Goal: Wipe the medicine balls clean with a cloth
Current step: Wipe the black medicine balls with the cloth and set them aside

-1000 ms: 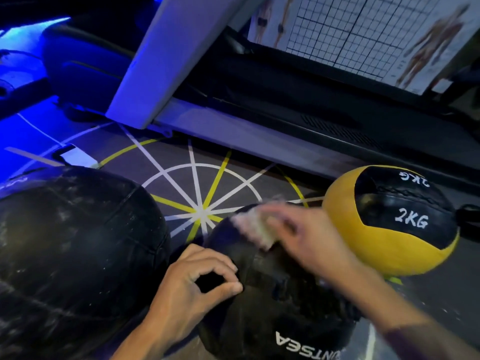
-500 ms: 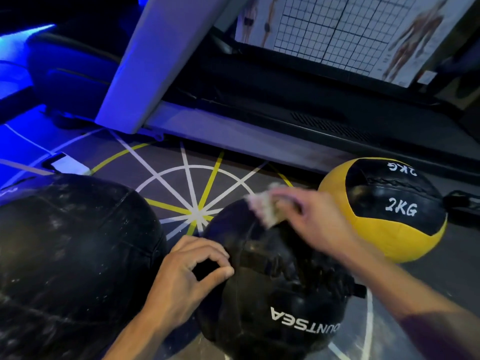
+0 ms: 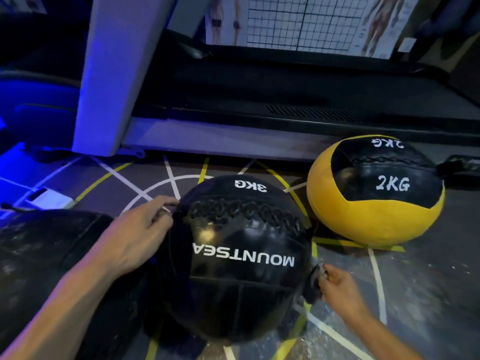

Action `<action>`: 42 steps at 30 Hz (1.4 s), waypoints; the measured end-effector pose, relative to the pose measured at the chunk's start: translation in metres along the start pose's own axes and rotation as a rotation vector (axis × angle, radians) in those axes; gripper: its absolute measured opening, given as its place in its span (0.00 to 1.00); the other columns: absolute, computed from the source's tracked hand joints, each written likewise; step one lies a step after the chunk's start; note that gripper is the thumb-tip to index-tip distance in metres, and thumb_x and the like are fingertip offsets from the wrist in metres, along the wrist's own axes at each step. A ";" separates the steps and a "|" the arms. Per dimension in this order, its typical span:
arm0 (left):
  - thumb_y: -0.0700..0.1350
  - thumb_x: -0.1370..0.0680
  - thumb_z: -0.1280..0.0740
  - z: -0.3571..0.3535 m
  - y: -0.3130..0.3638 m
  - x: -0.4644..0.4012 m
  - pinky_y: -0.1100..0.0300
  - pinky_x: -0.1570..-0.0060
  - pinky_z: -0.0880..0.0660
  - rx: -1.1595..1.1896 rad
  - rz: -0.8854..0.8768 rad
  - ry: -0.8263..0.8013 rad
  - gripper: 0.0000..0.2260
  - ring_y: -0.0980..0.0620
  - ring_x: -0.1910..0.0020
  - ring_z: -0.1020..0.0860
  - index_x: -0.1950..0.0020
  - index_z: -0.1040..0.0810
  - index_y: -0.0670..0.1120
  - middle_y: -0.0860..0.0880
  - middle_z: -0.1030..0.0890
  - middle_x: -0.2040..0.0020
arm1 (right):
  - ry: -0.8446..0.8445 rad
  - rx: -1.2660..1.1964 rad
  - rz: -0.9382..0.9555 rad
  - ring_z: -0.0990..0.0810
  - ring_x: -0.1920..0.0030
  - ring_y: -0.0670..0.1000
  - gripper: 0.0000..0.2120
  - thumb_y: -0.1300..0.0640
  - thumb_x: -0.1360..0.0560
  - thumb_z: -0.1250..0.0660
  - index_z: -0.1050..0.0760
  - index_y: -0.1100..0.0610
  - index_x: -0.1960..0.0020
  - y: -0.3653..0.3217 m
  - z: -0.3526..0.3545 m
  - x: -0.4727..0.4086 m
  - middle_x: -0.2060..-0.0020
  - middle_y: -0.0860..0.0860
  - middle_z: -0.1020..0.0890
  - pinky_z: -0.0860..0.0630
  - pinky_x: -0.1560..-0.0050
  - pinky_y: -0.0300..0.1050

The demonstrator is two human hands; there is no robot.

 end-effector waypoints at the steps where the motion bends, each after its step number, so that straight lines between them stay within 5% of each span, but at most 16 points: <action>1: 0.62 0.21 0.39 0.001 0.008 -0.002 0.48 0.37 0.25 0.025 0.025 -0.014 0.11 0.56 0.44 0.19 0.40 0.23 0.66 0.61 0.17 0.44 | 0.007 -0.080 -0.047 0.20 0.67 0.55 0.18 0.61 0.16 0.37 0.19 0.58 0.64 0.003 -0.005 -0.005 0.66 0.57 0.15 0.27 0.63 0.49; 4: 0.79 0.29 0.41 -0.011 0.027 -0.001 0.54 0.47 0.24 -0.075 0.029 0.039 0.25 0.61 0.50 0.21 0.43 0.23 0.64 0.60 0.19 0.50 | 0.074 -0.341 -0.088 0.17 0.63 0.57 0.15 0.57 0.17 0.35 0.18 0.58 0.61 -0.017 -0.005 -0.018 0.65 0.58 0.14 0.19 0.60 0.55; 7: 0.74 0.33 0.30 -0.021 0.028 -0.004 0.56 0.52 0.24 0.085 0.097 0.105 0.26 0.55 0.49 0.21 0.45 0.22 0.57 0.53 0.21 0.48 | 0.067 -0.484 -0.060 0.14 0.53 0.56 0.08 0.59 0.17 0.35 0.16 0.55 0.47 -0.035 0.002 -0.023 0.56 0.53 0.12 0.17 0.49 0.56; 9: 0.77 0.38 0.28 -0.021 0.021 -0.006 0.51 0.48 0.22 0.173 0.162 0.078 0.31 0.52 0.43 0.21 0.43 0.24 0.60 0.52 0.23 0.40 | 0.004 -0.539 -0.090 0.15 0.59 0.54 0.10 0.63 0.16 0.38 0.18 0.55 0.48 -0.034 0.000 -0.018 0.60 0.53 0.13 0.18 0.53 0.53; 12: 0.79 0.46 0.29 -0.019 0.016 -0.006 0.57 0.50 0.24 0.226 0.231 0.027 0.40 0.60 0.43 0.22 0.38 0.27 0.66 0.54 0.24 0.33 | -0.053 -0.591 -0.226 0.18 0.64 0.56 0.13 0.66 0.16 0.42 0.21 0.60 0.54 -0.020 -0.012 -0.015 0.68 0.55 0.17 0.18 0.58 0.53; 14: 0.79 0.44 0.29 -0.019 0.016 -0.011 0.55 0.45 0.25 0.109 0.169 0.131 0.43 0.54 0.41 0.21 0.33 0.26 0.64 0.54 0.23 0.34 | -0.066 -0.630 -0.281 0.18 0.64 0.58 0.13 0.67 0.16 0.43 0.23 0.62 0.54 -0.014 -0.020 -0.015 0.68 0.56 0.17 0.17 0.63 0.52; 18: 0.74 0.30 0.34 -0.017 0.041 -0.015 0.45 0.41 0.25 -0.220 -0.127 0.423 0.30 0.47 0.39 0.23 0.33 0.25 0.60 0.50 0.24 0.37 | -0.043 -0.715 -0.301 0.17 0.61 0.58 0.10 0.67 0.17 0.41 0.21 0.62 0.50 -0.014 -0.033 -0.018 0.62 0.58 0.17 0.19 0.60 0.52; 21: 0.73 0.28 0.36 -0.022 0.076 -0.011 0.54 0.37 0.27 -0.083 -0.264 0.279 0.27 0.60 0.38 0.25 0.34 0.23 0.61 0.55 0.24 0.38 | -0.059 -0.779 -0.250 0.19 0.63 0.54 0.09 0.64 0.17 0.39 0.21 0.56 0.52 -0.023 -0.031 -0.021 0.64 0.54 0.17 0.21 0.54 0.53; 26: 0.80 0.35 0.41 -0.042 0.090 -0.018 0.46 0.26 0.36 -0.437 -0.243 0.115 0.43 0.43 0.27 0.34 0.24 0.33 0.62 0.53 0.34 0.24 | -0.154 -0.915 -0.158 0.21 0.59 0.57 0.10 0.62 0.16 0.41 0.21 0.58 0.45 -0.034 -0.027 -0.028 0.55 0.60 0.19 0.26 0.57 0.50; 30: 0.80 0.34 0.45 -0.056 0.065 -0.060 0.40 0.23 0.40 -0.646 -0.233 0.125 0.46 0.39 0.22 0.40 0.20 0.39 0.61 0.49 0.39 0.19 | -0.044 -0.938 -0.175 0.19 0.62 0.51 0.10 0.62 0.15 0.42 0.22 0.57 0.46 -0.032 -0.032 -0.035 0.59 0.54 0.17 0.21 0.62 0.45; 34: 0.79 0.32 0.39 -0.016 0.026 -0.118 0.43 0.21 0.41 -0.422 -0.210 0.051 0.46 0.46 0.21 0.37 0.20 0.36 0.57 0.46 0.33 0.21 | -0.066 -0.889 -0.208 0.17 0.60 0.53 0.09 0.65 0.17 0.39 0.21 0.57 0.49 -0.023 -0.046 -0.033 0.59 0.55 0.16 0.17 0.62 0.46; 42: 0.76 0.36 0.27 0.017 -0.021 -0.141 0.49 0.26 0.32 0.048 -0.032 0.054 0.40 0.59 0.30 0.27 0.26 0.32 0.67 0.61 0.25 0.29 | -0.171 -0.876 -0.243 0.16 0.53 0.55 0.10 0.67 0.18 0.38 0.20 0.57 0.51 -0.054 -0.096 -0.035 0.53 0.56 0.14 0.17 0.56 0.47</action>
Point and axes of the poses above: each hand's wrist, its own x-axis away from the middle knuckle, its own z-axis out of the back of the hand, y = z × x, the point moved 2 cm from there along -x, towards the middle knuckle
